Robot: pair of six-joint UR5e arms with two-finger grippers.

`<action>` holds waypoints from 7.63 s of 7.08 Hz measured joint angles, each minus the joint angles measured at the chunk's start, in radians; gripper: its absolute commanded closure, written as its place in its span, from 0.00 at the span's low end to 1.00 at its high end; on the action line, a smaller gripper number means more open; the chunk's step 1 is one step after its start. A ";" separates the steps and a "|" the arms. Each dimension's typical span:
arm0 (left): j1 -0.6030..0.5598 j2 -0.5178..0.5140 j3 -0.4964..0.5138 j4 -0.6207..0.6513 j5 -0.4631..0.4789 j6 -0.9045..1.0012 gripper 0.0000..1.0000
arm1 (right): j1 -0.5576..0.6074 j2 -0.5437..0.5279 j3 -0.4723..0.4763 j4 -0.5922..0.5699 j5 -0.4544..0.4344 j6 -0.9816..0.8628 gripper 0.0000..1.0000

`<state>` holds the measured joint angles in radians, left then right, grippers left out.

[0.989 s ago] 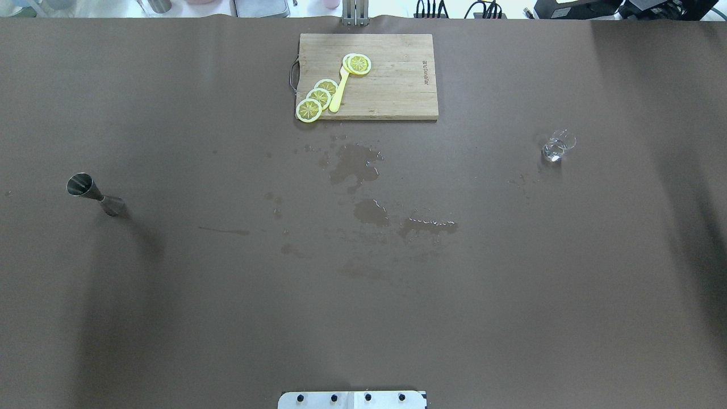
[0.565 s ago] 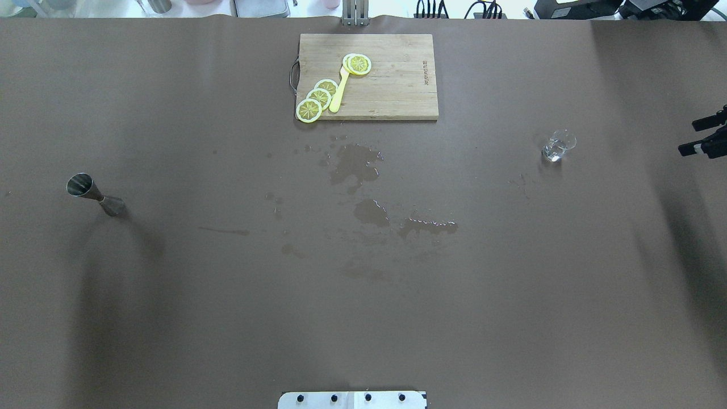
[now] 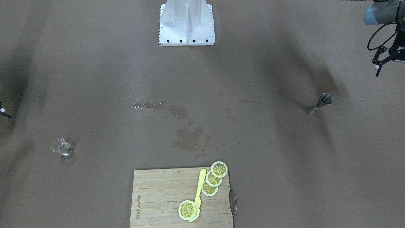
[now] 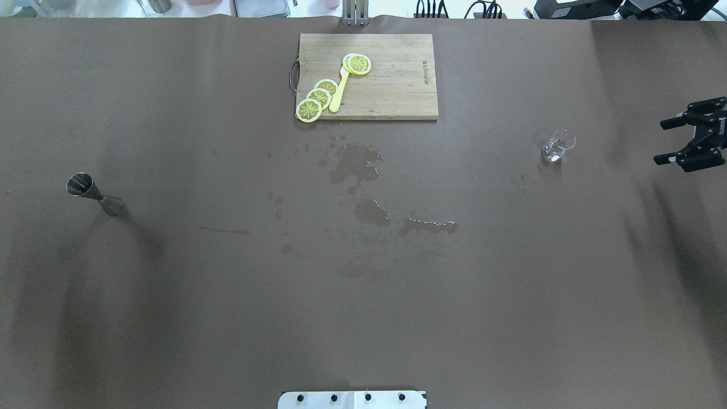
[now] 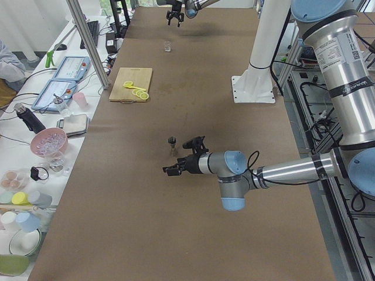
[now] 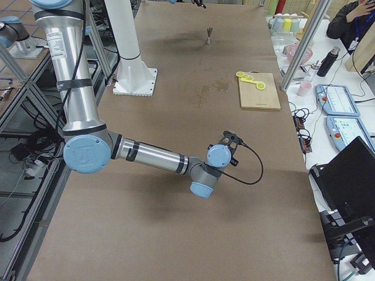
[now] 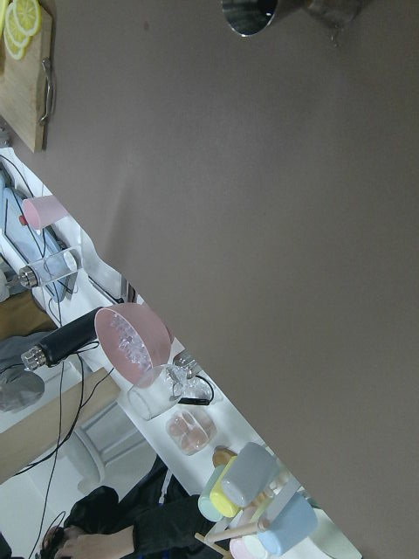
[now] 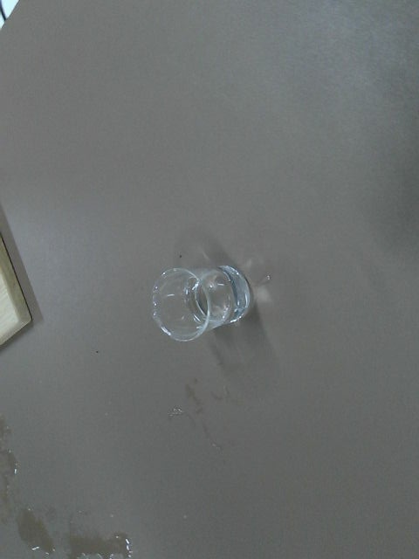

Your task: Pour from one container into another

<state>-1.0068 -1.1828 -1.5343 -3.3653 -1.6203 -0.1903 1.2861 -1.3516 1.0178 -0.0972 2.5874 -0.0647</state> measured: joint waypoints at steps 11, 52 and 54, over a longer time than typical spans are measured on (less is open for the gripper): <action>0.807 -0.056 0.047 -0.183 1.136 -0.340 0.12 | -0.188 0.198 -0.157 0.037 -0.114 -0.091 0.02; 0.484 -0.988 0.179 0.680 0.751 -0.398 1.00 | -0.405 0.171 1.044 -1.137 -0.409 0.044 1.00; 0.490 -0.996 0.185 0.679 0.731 -0.396 1.00 | -0.419 0.171 1.085 -1.193 -0.426 0.032 1.00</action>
<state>-0.5167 -2.1789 -1.3493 -2.6860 -0.8888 -0.5863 0.8676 -1.1809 2.1032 -1.2905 2.1617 -0.0331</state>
